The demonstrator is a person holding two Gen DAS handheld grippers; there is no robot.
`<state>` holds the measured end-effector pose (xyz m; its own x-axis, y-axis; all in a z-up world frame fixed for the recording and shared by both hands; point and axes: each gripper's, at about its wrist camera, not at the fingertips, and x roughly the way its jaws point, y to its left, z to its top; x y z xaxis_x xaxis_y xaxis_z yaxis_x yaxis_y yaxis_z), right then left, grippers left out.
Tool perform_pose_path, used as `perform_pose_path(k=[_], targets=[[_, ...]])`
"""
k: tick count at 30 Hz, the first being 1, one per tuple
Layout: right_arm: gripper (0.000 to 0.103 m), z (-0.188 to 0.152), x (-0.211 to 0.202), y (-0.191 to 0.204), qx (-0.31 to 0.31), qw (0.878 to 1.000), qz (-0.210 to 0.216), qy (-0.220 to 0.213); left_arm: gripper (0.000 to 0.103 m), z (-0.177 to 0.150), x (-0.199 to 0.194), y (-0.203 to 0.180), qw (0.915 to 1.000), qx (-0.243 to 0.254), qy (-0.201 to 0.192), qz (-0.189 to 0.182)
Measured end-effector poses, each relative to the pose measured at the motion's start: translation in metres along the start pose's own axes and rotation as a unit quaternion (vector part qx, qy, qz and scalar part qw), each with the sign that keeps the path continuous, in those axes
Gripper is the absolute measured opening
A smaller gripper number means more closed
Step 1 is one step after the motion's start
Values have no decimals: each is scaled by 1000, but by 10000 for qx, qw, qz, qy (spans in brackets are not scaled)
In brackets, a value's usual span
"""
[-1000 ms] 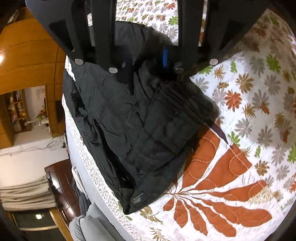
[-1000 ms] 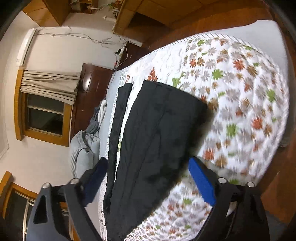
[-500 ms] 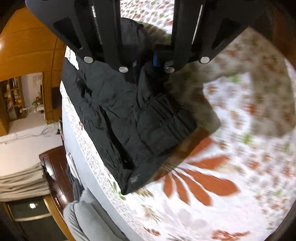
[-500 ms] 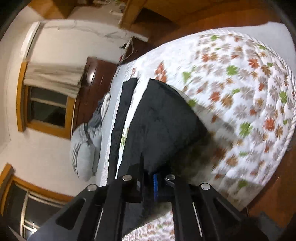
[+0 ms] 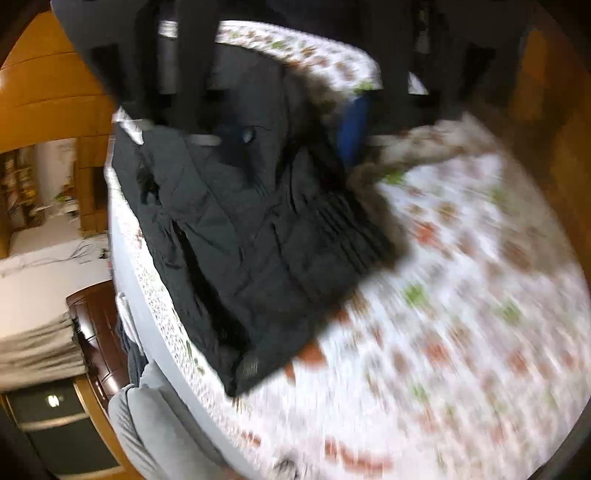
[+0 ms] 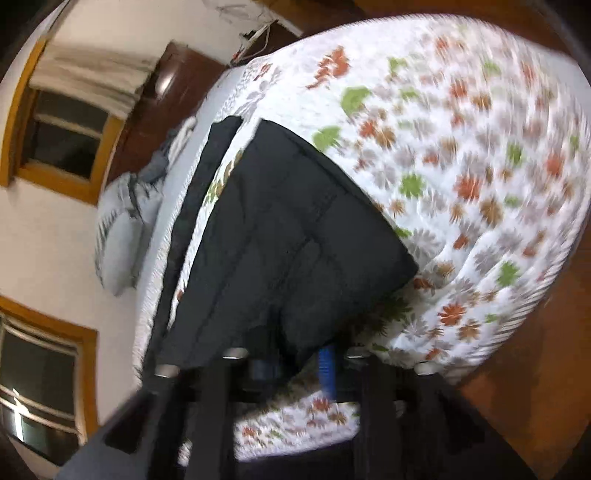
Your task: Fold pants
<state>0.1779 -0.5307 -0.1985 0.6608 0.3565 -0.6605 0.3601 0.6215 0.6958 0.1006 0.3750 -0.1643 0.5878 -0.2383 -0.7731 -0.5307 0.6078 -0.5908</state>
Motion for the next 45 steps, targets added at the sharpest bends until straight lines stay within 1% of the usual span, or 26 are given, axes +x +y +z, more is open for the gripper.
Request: perform_pose_path(k=[1, 3, 4, 5, 6, 7, 8, 9, 11, 12, 14, 16, 18, 20, 21, 23, 26, 28, 29, 32, 33, 36, 37, 39, 42, 45], targets=[[48, 4, -15, 5, -142, 9993, -286, -177, 79, 4, -22, -6, 9986, 280, -383, 229], [48, 12, -36, 11, -351, 9954, -755, -471, 84, 17, -43, -15, 9950, 666, -662, 345], [48, 17, -47, 20, -507, 9914, -991, -690, 87, 30, -53, -25, 9925, 873, -779, 354], [48, 21, -54, 22, -622, 9894, -1047, -788, 92, 41, -58, -33, 9910, 987, -843, 321], [49, 24, -57, 33, -742, 9882, -1040, -840, 93, 55, -59, -42, 9900, 1098, -853, 249], [56, 27, -53, 47, -869, 9889, -922, -782, 94, 73, -54, -55, 9894, 1236, -753, 118], [67, 31, -44, 61, -960, 9904, -749, -653, 97, 89, -46, -66, 9890, 1340, -633, -5], [70, 35, -32, 75, -1047, 9917, -560, -499, 98, 109, -33, -74, 9885, 1430, -475, -91], [71, 31, -16, 79, -1157, 9924, -315, -258, 98, 142, 1, -93, 9890, 1473, -121, -102], [71, 37, 3, 91, -1185, 9928, -176, -75, 98, 152, 14, -98, 9893, 1452, 21, -135], [72, 46, 31, 106, -1203, 9926, -69, 151, 98, 179, 51, -107, 9887, 1439, 391, -168], [72, 51, 62, 114, -1194, 9924, -38, 296, 98, 207, 83, -115, 9866, 1530, 567, 8], [72, 59, 84, 121, -1156, 9925, -25, 396, 98, 228, 110, -119, 9848, 1575, 732, 66], [72, 65, 104, 128, -1194, 9916, -61, 492, 98, 241, 131, -127, 9830, 1648, 811, 77], [73, 71, 119, 135, -1247, 9905, -96, 565, 98, 248, 145, -129, 9806, 1746, 888, 102], [73, 79, 140, 141, -1333, 9888, -132, 655, 97, 255, 165, -130, 9768, 1870, 1020, 226], [75, 101, 172, 161, -1450, 9859, -6, 840, 96, 257, 193, -126, 9675, 2094, 1363, 393], [79, 126, 193, 174, -1545, 9839, 100, 899, 96, 256, 198, -130, 9623, 2338, 1351, 326], [82, 139, 202, 180, -1613, 9825, 109, 924, 91, 256, 198, -130, 9613, 2395, 1335, 274], [83, 182, 225, 198, -1778, 9799, -25, 902, 54, 258, 201, -132, 9589, 2493, 1341, 207], [83, 194, 231, 202, -1816, 9794, -94, 879, 47, 259, 203, -132, 9596, 2467, 1338, 194], [83, 238, 260, 218, -2011, 9755, -354, 821, 40, 259, 207, -133, 9623, 2382, 1298, 185], [83, 246, 269, 223, -2047, 9746, -395, 822, 38, 260, 206, -132, 9634, 2348, 1284, 187], [83, 264, 294, 226, -2160, 9703, -620, 896, 34, 262, 206, -129, 9653, 2276, 1261, 206], [83, 280, 328, 229, -2352, 9636, -791, 999, 32, 263, 208, -129, 9663, 2239, 1229, 305], [83, 289, 351, 232, -2441, 9608, -791, 1048, 32, 262, 211, -130, 9672, 2203, 1199, 415]])
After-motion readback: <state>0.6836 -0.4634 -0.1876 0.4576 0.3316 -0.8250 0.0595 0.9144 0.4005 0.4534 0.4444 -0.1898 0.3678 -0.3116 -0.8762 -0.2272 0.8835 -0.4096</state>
